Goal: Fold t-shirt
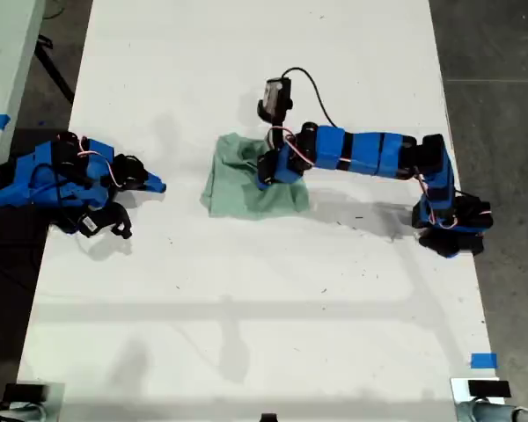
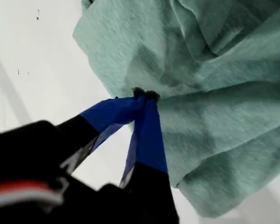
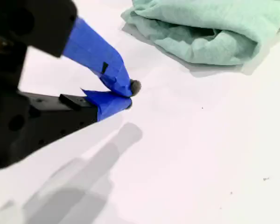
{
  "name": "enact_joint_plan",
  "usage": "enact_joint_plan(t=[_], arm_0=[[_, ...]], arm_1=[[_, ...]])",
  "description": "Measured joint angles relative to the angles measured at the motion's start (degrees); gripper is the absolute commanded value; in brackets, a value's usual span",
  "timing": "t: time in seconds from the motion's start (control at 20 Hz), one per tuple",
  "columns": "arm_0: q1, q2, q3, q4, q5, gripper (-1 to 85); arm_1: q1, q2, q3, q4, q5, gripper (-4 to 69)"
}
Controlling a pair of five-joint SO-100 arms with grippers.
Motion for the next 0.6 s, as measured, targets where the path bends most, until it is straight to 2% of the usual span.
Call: enact_joint_plan(t=[0.35,0.6], arm_0=[[0.0,0.09,0.0,0.0,0.0,0.1],[0.0,0.09,0.09,0.0,0.0,0.1]], arm_1=[[1.14,-5.01,-2.64,-1.41,-3.69,-1.1],[10.55,-6.68,-2.64,-7.38,-12.3,-1.1]])
